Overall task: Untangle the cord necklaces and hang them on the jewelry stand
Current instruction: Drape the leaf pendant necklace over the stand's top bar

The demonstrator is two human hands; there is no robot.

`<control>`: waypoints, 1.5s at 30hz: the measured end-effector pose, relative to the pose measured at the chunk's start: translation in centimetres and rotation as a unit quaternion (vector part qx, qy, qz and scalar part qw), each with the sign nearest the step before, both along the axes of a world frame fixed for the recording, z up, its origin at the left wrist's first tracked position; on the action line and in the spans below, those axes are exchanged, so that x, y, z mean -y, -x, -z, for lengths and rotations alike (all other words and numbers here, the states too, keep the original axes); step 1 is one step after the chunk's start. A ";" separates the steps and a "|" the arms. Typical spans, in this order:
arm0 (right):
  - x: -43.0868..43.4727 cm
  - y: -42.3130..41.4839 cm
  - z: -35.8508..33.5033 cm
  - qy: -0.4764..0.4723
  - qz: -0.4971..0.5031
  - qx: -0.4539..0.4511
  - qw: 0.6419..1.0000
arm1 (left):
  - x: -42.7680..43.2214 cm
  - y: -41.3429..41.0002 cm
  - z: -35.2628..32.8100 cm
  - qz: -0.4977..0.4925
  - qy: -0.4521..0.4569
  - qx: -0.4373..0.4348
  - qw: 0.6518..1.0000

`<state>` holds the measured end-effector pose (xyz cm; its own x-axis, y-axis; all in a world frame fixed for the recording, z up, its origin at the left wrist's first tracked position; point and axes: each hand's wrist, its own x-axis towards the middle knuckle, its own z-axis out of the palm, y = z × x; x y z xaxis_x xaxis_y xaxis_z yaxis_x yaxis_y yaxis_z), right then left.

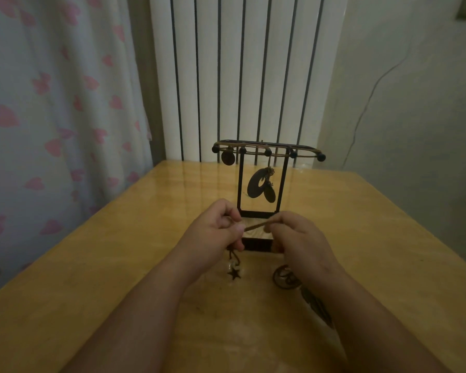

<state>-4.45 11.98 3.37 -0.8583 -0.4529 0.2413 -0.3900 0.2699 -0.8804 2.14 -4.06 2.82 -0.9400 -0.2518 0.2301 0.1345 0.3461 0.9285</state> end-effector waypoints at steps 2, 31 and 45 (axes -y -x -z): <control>-0.5 0.2 -0.6 0.082 0.006 0.055 0.995 | 0.0 0.2 0.1 -0.004 0.002 0.022 1.000; 0.6 0.6 -0.5 0.031 0.113 -0.047 0.992 | 1.7 0.8 0.6 -0.146 -0.201 -0.050 0.967; 1.2 1.6 -2.9 -0.030 0.106 -0.138 0.984 | 2.1 1.2 -2.5 -0.226 -0.056 -0.030 0.972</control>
<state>-6.03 10.81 6.32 -0.8409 -0.2911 0.4563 -0.5408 0.4198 -0.7289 0.93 -6.16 5.29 -0.7136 -0.6623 0.2284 0.0478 0.2792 0.9590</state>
